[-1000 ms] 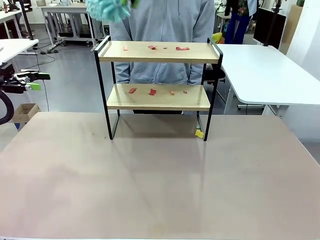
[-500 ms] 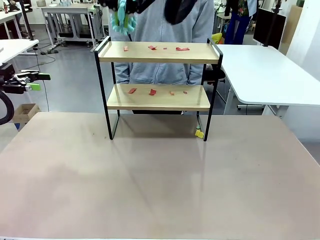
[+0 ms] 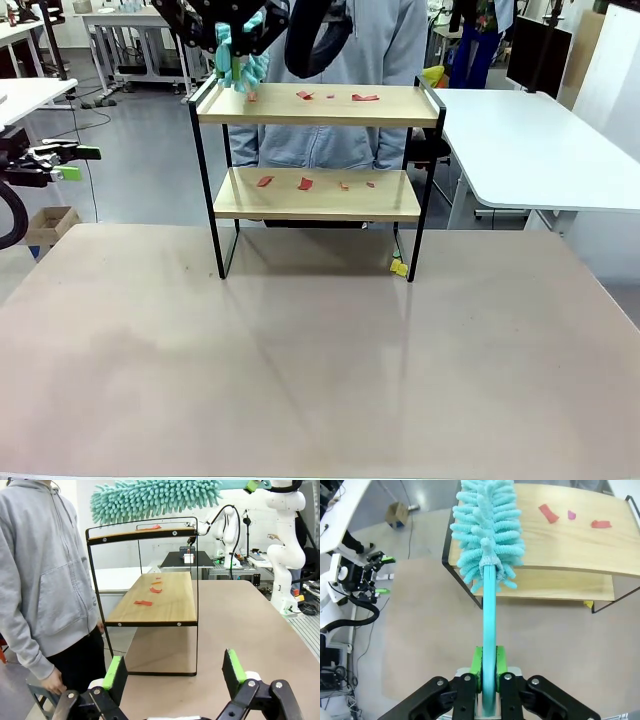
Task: Clean the shelf.
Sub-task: Clean the specific section of the Shelf indicated by the human with the Duster.
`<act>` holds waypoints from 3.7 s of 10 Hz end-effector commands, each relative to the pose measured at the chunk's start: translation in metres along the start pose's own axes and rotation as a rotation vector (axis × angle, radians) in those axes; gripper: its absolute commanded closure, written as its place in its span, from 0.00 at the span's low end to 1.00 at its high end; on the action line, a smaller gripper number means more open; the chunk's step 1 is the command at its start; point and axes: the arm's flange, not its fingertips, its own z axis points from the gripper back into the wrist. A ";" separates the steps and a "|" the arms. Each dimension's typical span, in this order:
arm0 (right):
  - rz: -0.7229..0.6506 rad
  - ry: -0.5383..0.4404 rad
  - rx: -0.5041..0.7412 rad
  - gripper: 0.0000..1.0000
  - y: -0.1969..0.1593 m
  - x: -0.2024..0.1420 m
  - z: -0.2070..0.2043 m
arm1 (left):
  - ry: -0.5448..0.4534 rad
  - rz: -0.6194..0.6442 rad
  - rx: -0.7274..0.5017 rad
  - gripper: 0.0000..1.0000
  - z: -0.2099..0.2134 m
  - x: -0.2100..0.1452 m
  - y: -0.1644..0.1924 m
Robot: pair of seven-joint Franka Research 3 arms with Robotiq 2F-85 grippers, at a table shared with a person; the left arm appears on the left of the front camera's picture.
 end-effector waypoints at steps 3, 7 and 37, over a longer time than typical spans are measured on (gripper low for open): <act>-0.037 -0.081 -0.002 0.87 0.028 -0.003 -0.021 | 0.009 -0.017 -0.008 0.00 0.000 0.002 -0.001; -0.022 -0.056 0.029 0.87 0.045 -0.002 -0.045 | 0.009 -0.017 -0.008 0.00 0.000 0.002 -0.001; -0.172 0.165 -0.107 0.87 -0.265 -0.019 -0.044 | 0.009 -0.017 -0.008 0.00 0.000 0.002 -0.001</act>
